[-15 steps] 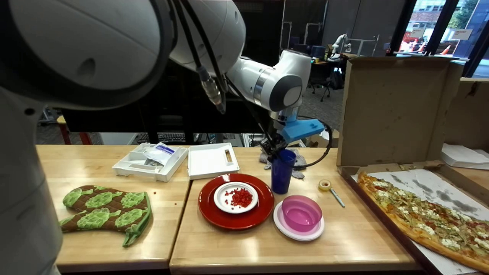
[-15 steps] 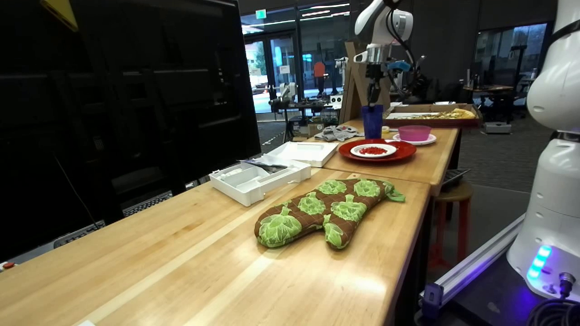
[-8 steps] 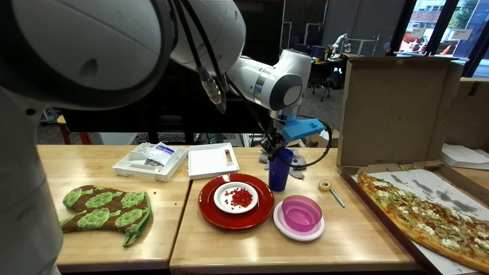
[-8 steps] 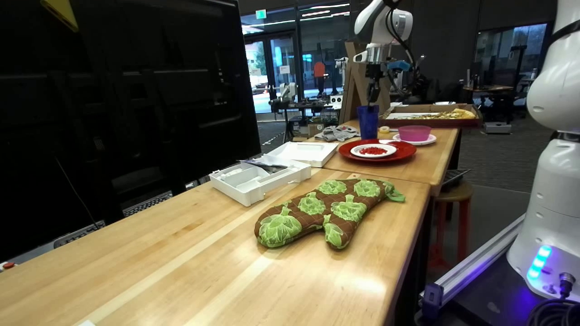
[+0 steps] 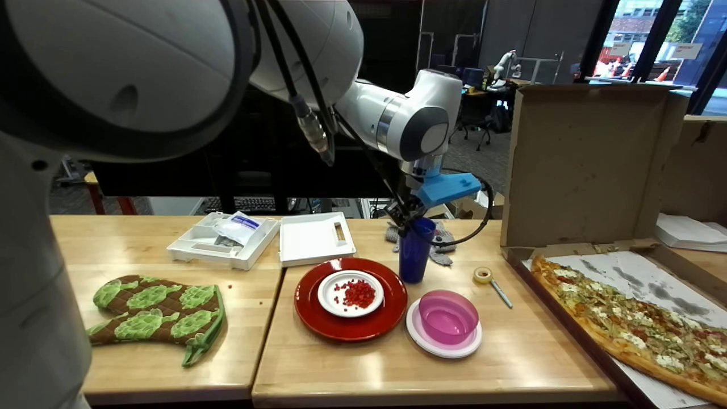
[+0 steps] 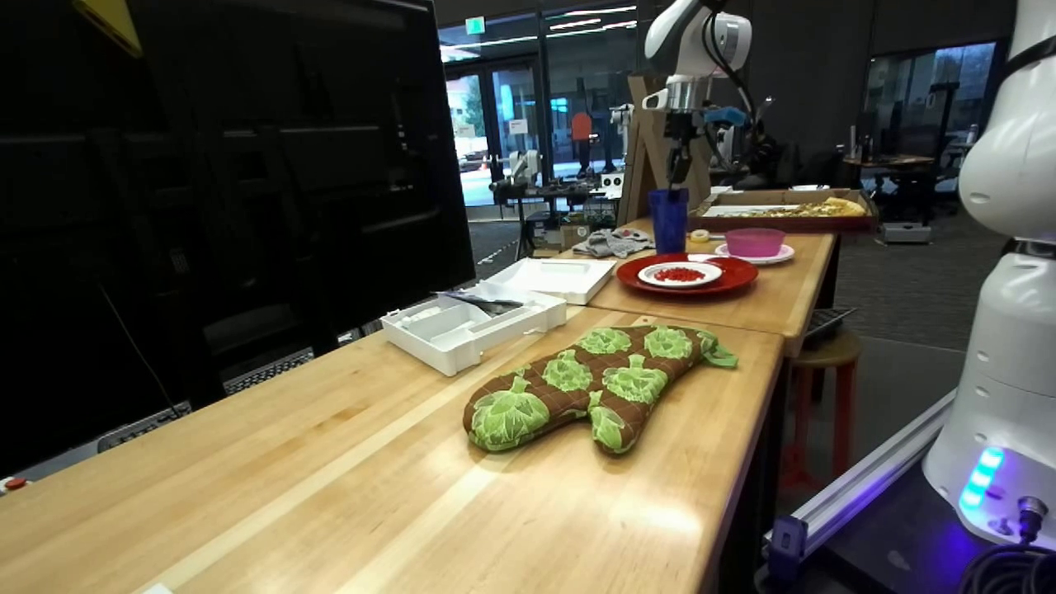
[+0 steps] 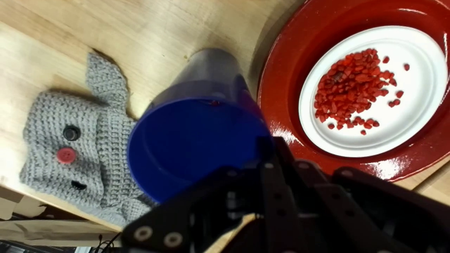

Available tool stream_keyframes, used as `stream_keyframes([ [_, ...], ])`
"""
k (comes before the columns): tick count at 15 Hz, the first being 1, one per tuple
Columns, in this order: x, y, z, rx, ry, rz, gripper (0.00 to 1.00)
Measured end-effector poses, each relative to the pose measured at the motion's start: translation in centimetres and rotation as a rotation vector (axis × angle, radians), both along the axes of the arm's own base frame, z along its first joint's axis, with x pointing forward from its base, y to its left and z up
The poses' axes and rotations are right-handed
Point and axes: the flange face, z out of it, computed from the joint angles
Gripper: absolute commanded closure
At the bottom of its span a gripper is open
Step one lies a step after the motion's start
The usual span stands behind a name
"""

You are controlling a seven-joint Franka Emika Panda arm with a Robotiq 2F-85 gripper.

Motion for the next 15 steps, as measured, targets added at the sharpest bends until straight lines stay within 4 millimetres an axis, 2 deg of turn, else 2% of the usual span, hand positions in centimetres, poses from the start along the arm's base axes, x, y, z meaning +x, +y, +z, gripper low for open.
stream_keyframes([
  [8,-0.4,3.1,4.9,-0.055,-0.073,0.096,0.99],
  [11,-0.6,5.2,6.3,-0.077,-0.093,0.154,0.99],
  [15,-0.9,8.7,6.9,-0.089,-0.103,0.241,0.99],
])
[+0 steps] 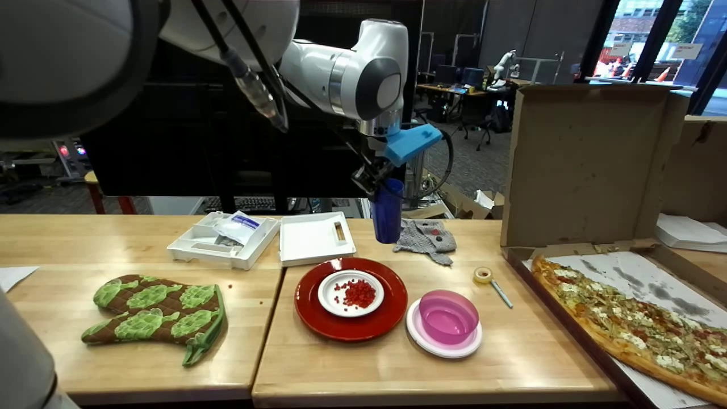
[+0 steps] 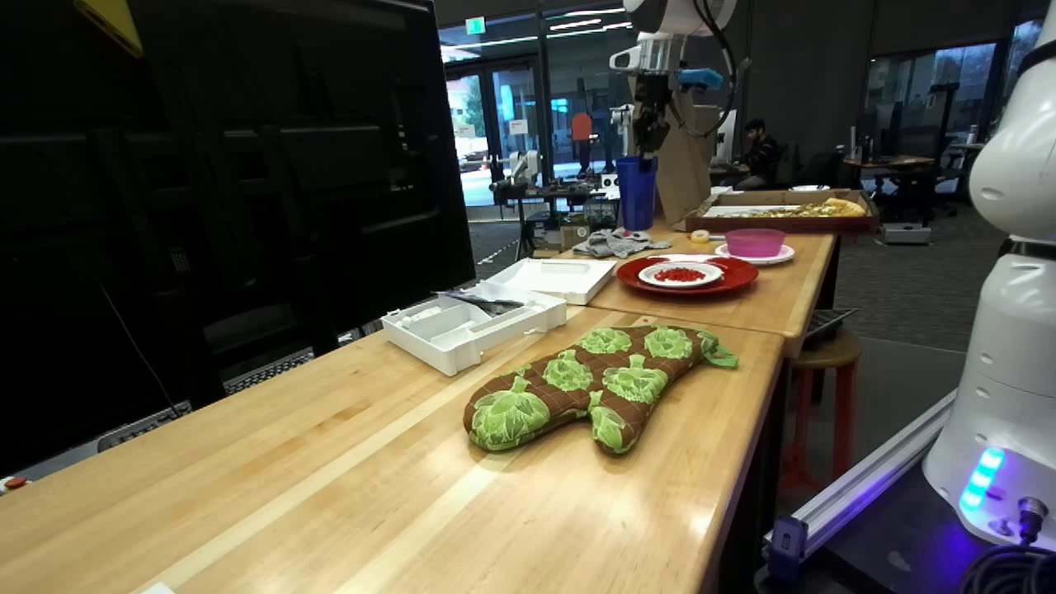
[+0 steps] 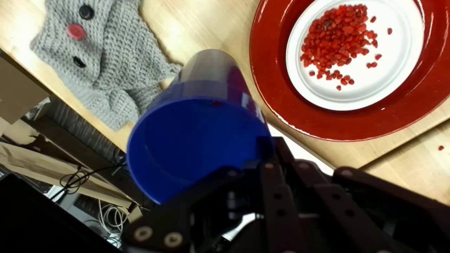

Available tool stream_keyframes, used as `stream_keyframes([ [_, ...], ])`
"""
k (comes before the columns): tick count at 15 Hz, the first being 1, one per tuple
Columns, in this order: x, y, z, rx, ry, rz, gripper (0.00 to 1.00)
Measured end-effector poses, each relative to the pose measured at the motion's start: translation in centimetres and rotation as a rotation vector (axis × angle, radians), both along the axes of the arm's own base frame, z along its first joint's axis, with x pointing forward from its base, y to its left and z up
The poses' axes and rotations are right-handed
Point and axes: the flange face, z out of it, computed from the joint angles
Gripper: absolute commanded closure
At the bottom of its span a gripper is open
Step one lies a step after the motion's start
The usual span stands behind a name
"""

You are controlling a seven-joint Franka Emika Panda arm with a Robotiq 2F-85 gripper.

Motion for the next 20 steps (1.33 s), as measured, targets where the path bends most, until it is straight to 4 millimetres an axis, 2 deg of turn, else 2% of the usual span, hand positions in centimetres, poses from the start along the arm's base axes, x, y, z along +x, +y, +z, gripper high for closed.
stream_keyframes([
  [4,-0.2,3.2,-0.2,-0.005,0.002,0.084,0.99],
  [13,-0.6,8.9,-1.1,-0.017,0.009,0.239,0.99],
  [20,-2.0,14.3,-2.5,-0.028,0.031,0.373,0.99],
])
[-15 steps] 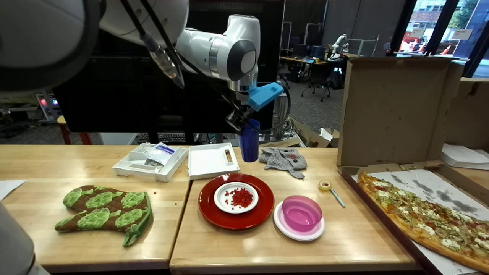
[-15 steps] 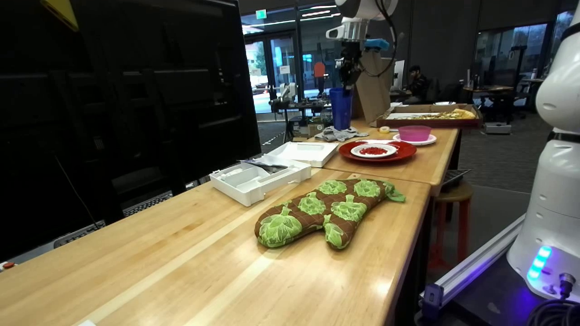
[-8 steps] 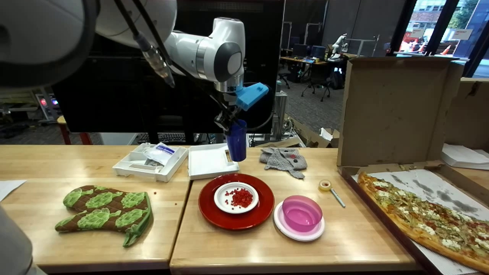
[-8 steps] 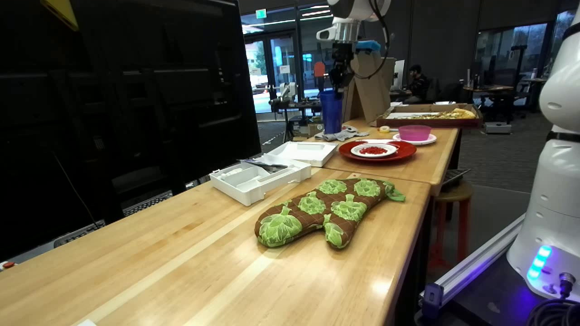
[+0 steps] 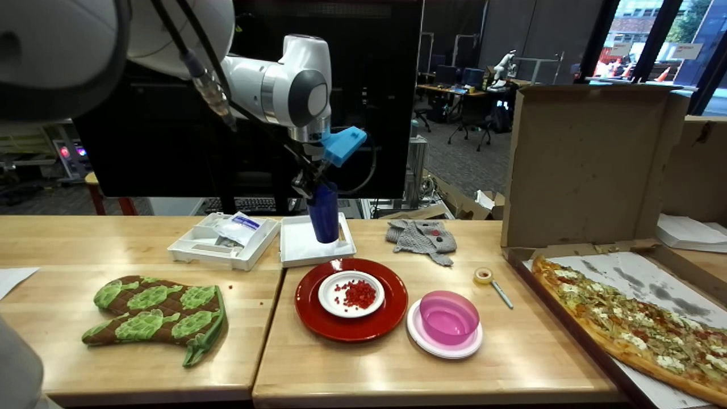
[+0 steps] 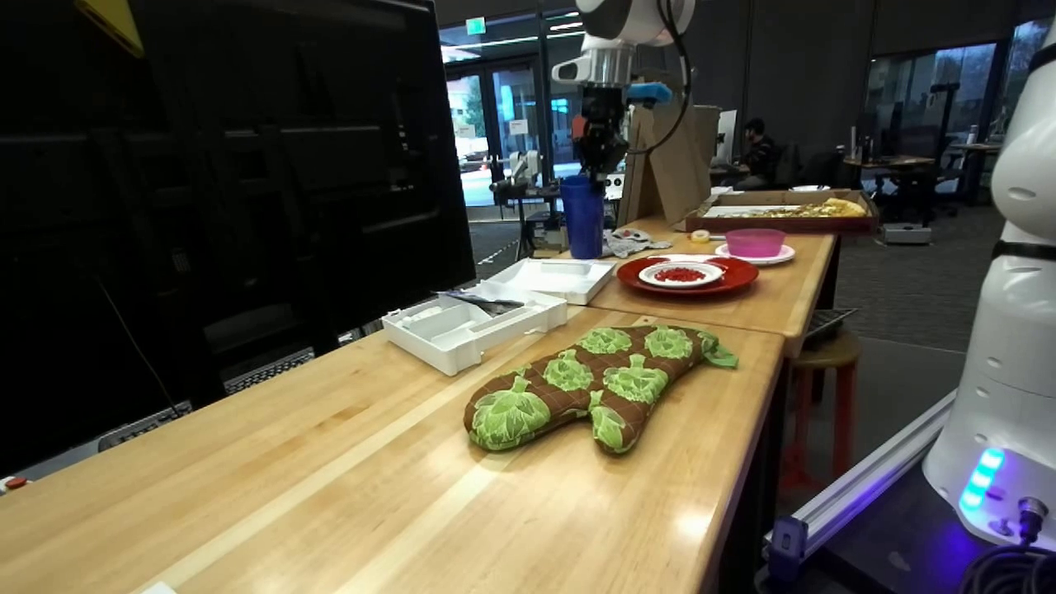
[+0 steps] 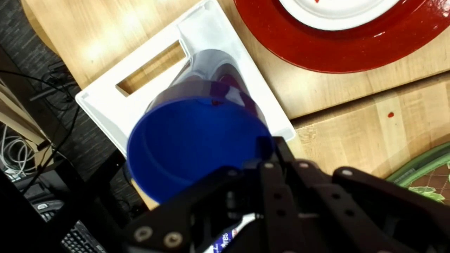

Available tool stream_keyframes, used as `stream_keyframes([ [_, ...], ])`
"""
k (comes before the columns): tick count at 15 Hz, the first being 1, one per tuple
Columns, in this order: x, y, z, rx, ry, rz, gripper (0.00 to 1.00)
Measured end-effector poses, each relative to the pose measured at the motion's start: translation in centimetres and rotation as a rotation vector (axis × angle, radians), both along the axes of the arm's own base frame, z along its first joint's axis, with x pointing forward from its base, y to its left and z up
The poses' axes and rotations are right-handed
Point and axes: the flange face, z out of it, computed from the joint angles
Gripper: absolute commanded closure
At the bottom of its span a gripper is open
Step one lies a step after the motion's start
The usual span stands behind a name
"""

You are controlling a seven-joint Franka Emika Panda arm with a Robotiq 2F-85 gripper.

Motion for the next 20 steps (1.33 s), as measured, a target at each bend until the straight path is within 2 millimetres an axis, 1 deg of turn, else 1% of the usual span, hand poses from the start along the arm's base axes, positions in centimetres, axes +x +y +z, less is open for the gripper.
stream_keyframes([
  [4,-0.9,2.2,-0.6,-0.007,0.009,0.062,0.99],
  [8,-1.3,3.3,-0.9,-0.011,0.013,0.107,0.99],
  [13,-1.4,3.3,-1.7,0.001,0.018,0.144,0.99],
  [20,-0.9,3.0,-2.7,0.023,0.019,0.165,0.99],
])
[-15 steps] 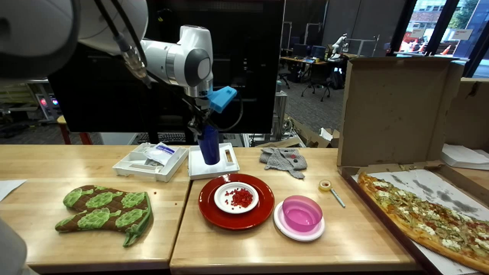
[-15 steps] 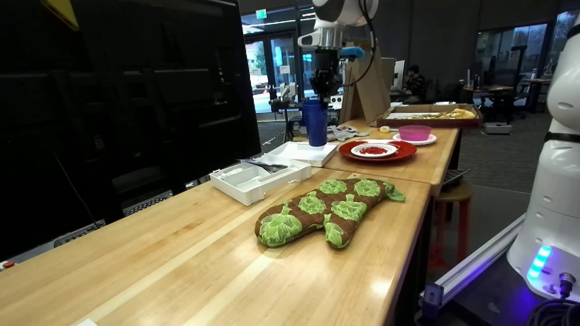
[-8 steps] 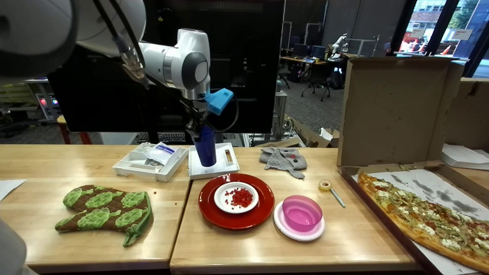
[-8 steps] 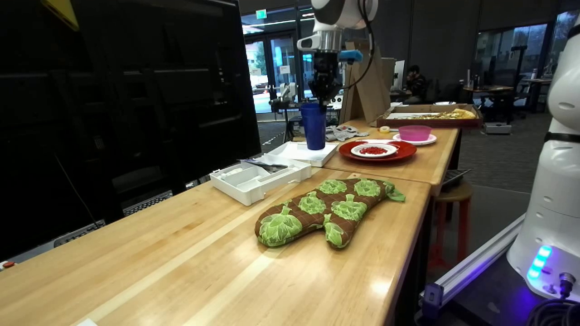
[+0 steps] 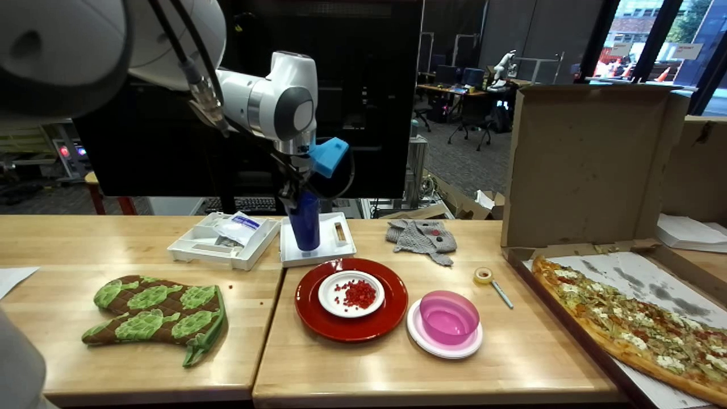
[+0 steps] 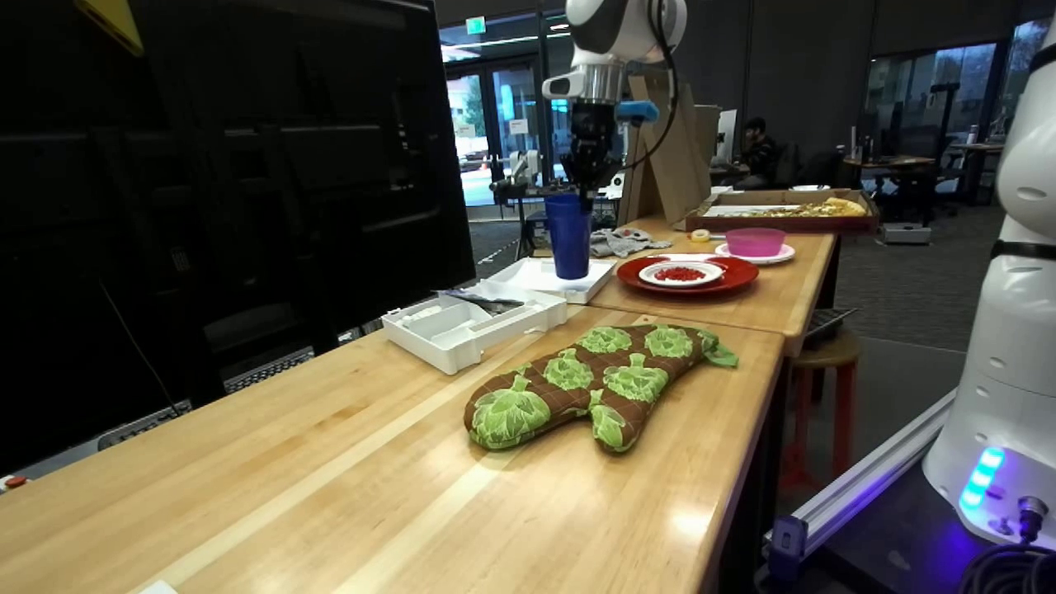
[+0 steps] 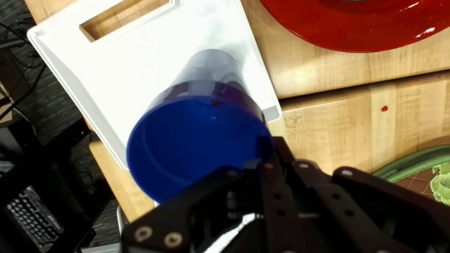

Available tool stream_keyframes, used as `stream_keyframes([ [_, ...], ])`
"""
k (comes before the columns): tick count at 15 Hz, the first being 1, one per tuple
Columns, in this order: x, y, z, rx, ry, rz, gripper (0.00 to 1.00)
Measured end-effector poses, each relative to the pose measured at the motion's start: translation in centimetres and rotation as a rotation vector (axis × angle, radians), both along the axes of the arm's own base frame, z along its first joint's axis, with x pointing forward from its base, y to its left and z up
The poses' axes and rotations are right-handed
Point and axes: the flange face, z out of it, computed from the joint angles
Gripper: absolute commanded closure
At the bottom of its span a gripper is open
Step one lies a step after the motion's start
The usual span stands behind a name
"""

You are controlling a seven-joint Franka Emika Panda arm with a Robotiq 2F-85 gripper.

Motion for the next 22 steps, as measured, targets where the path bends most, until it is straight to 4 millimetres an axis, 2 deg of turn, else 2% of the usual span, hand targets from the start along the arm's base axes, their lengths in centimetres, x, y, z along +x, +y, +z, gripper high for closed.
stream_keyframes([
  [14,0.6,-0.4,-2.5,0.013,0.043,0.012,0.99],
  [15,0.7,-0.4,-2.6,0.012,0.046,0.012,0.94],
  [16,0.7,-0.5,-2.6,0.012,0.045,0.012,0.70],
  [18,0.7,-0.5,-2.6,0.012,0.046,0.012,0.68],
  [22,0.8,-0.6,-2.6,0.012,0.045,0.013,0.45],
])
